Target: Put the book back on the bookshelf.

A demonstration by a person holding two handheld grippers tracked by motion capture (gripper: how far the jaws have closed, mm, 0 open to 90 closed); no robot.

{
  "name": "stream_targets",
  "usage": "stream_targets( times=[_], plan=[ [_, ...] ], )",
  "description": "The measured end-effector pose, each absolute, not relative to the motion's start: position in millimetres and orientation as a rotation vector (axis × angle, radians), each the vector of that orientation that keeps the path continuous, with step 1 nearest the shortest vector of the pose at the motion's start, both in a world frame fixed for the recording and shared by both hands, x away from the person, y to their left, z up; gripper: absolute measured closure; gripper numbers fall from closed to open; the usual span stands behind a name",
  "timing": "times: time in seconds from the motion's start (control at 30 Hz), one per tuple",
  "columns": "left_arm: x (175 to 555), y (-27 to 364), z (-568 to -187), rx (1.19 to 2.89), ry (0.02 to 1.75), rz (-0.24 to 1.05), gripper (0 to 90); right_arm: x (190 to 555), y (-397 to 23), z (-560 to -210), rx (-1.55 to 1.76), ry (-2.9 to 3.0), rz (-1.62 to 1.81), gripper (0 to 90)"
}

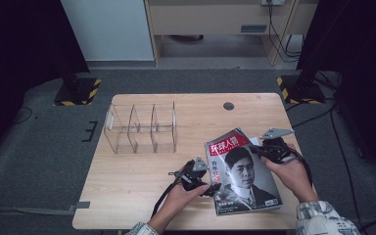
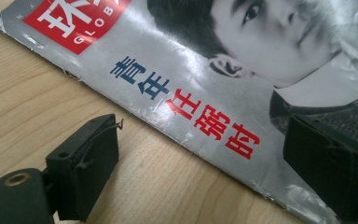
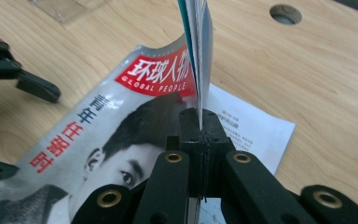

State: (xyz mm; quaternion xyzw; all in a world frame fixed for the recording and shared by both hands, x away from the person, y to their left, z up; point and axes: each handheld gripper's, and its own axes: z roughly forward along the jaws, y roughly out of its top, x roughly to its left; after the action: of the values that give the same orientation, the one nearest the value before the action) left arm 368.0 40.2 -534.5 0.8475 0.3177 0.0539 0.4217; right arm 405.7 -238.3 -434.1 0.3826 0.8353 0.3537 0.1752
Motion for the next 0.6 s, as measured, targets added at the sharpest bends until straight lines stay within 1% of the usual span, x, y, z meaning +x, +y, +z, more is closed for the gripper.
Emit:
stream_targets(
  times=[0.4,0.6],
  plan=[
    [371.8,41.8,-535.1,2.109,0.814,0.111,8.9,400.1,-229.5,-413.2,1.026,2.356,1.085,90.0],
    [374.1,39.4,-534.1,2.108,0.797,0.082,8.7,397.0,-227.9,-402.8,0.992,2.346,1.116,90.0]
  ],
)
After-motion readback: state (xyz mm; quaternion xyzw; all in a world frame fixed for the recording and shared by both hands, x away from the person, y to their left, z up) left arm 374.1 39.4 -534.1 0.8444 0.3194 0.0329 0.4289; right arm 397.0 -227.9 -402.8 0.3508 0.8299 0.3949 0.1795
